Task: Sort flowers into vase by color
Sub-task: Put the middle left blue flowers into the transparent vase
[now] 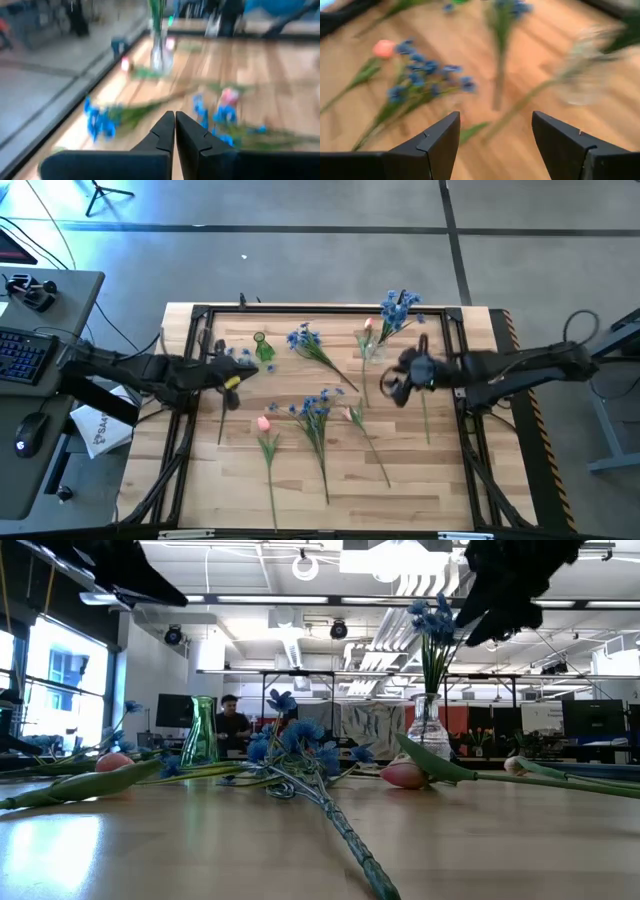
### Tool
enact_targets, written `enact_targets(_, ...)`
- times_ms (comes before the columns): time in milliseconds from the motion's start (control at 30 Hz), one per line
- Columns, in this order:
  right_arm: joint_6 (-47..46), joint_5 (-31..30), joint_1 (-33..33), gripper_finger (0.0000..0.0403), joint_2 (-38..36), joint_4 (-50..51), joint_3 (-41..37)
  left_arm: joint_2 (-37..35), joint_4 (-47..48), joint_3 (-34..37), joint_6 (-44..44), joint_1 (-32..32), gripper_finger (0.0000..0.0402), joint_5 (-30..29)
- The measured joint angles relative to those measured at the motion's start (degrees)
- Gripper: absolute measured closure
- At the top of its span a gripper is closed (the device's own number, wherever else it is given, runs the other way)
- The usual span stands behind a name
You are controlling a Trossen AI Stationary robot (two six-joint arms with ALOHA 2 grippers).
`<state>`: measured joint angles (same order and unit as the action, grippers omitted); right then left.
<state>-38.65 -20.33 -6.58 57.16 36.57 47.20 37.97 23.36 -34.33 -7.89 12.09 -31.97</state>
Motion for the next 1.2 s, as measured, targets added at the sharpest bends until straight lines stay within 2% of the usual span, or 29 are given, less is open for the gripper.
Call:
enact_targets(100, -0.1, -0.2, -5.1, 0.016, 1.3, -17.1, -8.6, 5.8, 9.6, -5.6, -7.9, 2.2, 0.0399, -0.9)
enact_targets(233, 2.4, -1.4, -11.2, 0.016, 6.5, -41.0, -18.2, 13.0, 20.4, -9.3, -19.7, 5.4, 0.0401, 3.4)
enact_targets(367, 4.1, -6.5, -15.3, 0.016, 13.6, -53.9, -22.7, 18.8, 31.6, -10.3, -33.7, 8.3, 0.0401, 9.9)
enact_targets(433, 4.2, -9.9, -16.6, 0.016, 17.0, -55.1, -22.9, 21.4, 36.9, -9.9, -41.5, 9.3, 0.0401, 12.6)
enact_targets(533, 4.6, -13.5, -17.2, 0.016, 21.4, -57.0, -22.9, 24.7, 40.1, -8.4, -53.5, 10.3, 0.04, 12.1)
enact_targets(667, 5.5, -13.6, -16.4, 0.016, 24.9, -58.5, -22.9, 28.6, 39.9, -6.1, -59.8, 8.9, 0.038, 14.5)
enact_targets(867, 6.1, -13.5, -15.9, 0.016, 25.9, -59.3, -22.9, 33.8, 38.8, -1.2, -61.6, 1.9, 0.0305, 18.4)
enact_targets(1000, 6.6, -13.4, -15.9, 0.016, 25.9, -60.1, -22.9, 36.6, 37.5, -0.9, -62.5, -3.4, 0.0252, 18.5)
enact_targets(1100, 6.6, -13.4, -15.9, 0.016, 25.9, -60.4, -22.9, 38.8, 37.5, -0.9, -62.4, -7.2, 0.0233, 18.6)
enact_targets(1200, 6.3, -13.2, -16.0, 0.016, 25.8, -60.4, -22.9, 41.0, 36.8, -0.9, -60.4, -10.1, 0.0231, 20.2)
